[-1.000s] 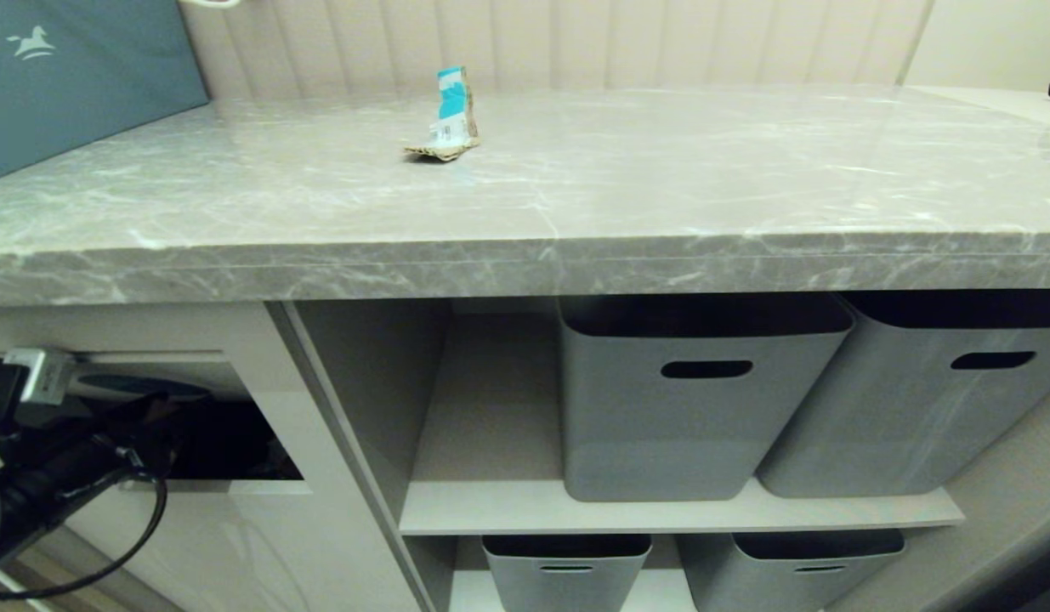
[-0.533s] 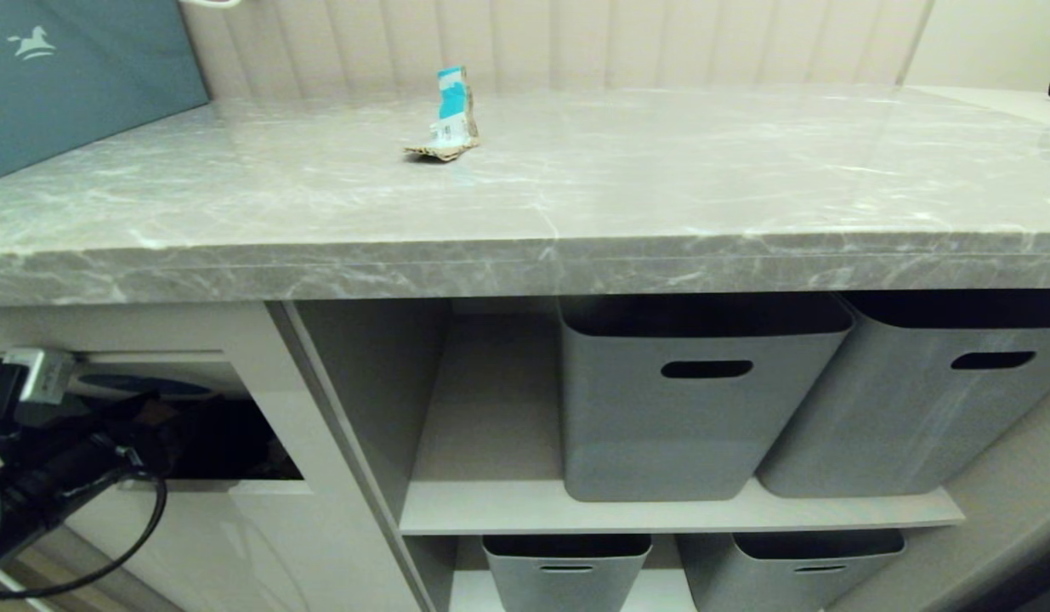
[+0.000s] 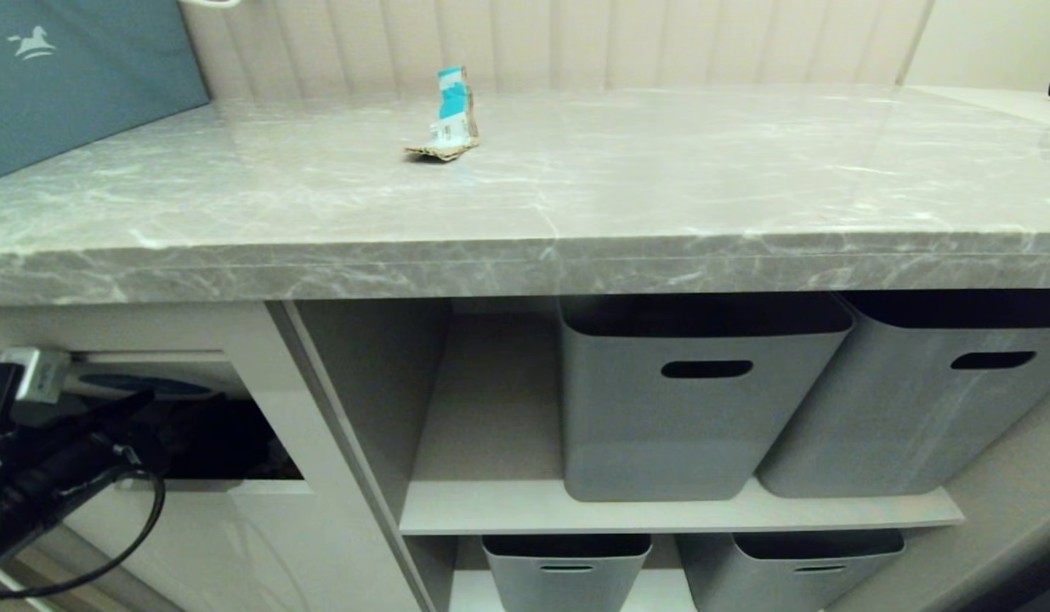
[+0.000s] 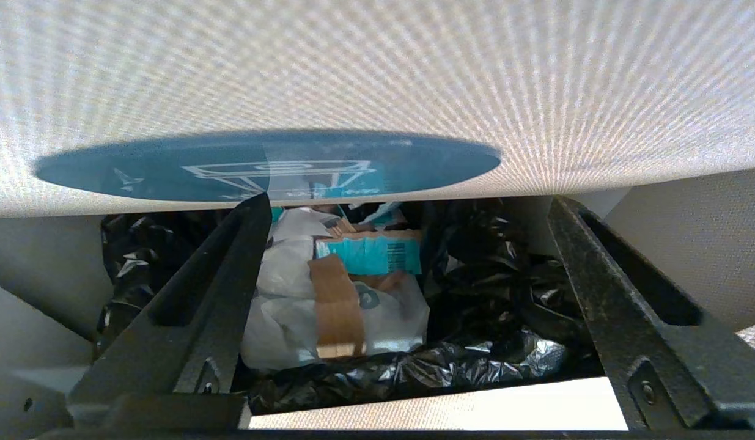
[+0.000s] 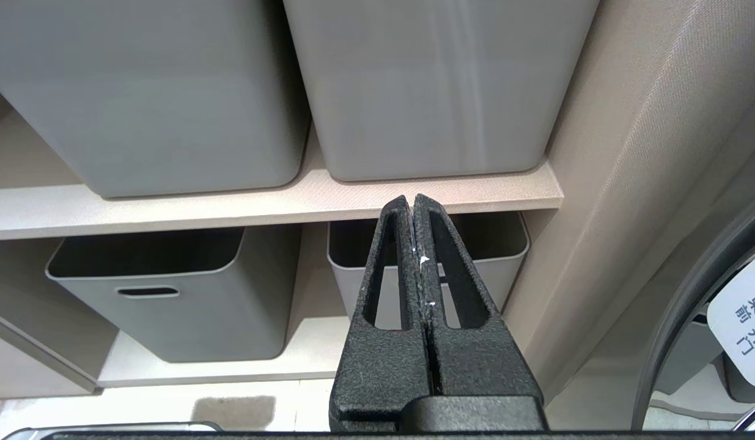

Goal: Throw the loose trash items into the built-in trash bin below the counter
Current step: Put the garbage in the trash can

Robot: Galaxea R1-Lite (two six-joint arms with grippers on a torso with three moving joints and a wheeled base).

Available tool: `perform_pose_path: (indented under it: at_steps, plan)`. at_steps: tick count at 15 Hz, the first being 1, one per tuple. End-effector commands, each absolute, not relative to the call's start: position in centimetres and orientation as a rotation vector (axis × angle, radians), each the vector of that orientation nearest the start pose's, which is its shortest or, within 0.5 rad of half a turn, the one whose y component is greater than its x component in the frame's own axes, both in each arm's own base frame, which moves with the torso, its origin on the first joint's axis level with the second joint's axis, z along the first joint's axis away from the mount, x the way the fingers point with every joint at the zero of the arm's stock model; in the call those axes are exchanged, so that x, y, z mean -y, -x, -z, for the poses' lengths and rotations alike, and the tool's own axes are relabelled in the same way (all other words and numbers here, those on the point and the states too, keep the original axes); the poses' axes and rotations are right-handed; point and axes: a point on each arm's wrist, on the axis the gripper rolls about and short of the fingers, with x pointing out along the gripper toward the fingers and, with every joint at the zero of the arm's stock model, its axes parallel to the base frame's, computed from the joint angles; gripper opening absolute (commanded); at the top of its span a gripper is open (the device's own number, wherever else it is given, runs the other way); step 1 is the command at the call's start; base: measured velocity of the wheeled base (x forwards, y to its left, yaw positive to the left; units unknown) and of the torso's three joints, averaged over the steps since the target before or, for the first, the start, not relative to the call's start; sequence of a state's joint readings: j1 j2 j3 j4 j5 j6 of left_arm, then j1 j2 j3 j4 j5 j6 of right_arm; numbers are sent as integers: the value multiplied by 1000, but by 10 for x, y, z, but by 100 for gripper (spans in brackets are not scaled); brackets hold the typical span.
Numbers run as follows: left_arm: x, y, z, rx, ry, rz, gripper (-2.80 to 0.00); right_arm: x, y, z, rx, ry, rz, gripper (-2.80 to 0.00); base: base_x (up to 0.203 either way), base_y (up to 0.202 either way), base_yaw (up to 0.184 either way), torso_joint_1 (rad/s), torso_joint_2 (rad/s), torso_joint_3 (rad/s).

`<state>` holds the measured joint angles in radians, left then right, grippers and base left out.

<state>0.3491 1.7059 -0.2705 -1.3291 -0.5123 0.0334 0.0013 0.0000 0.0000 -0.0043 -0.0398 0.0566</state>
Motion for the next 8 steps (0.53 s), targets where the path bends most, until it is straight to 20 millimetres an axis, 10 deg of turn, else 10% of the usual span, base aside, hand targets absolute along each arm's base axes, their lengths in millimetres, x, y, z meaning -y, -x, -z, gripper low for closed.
perform_pose_path:
  at_steps: [1,8]
  plan:
    - [-70,-224,-125,-87,8,167,0,1,23,-76,4,-57,38,-280,0,0,0,0,0,0]
    - [-45,-154,-119,-124,29,161,0,1,23,-76,4,-57,38,-280,0,0,0,0,0,0]
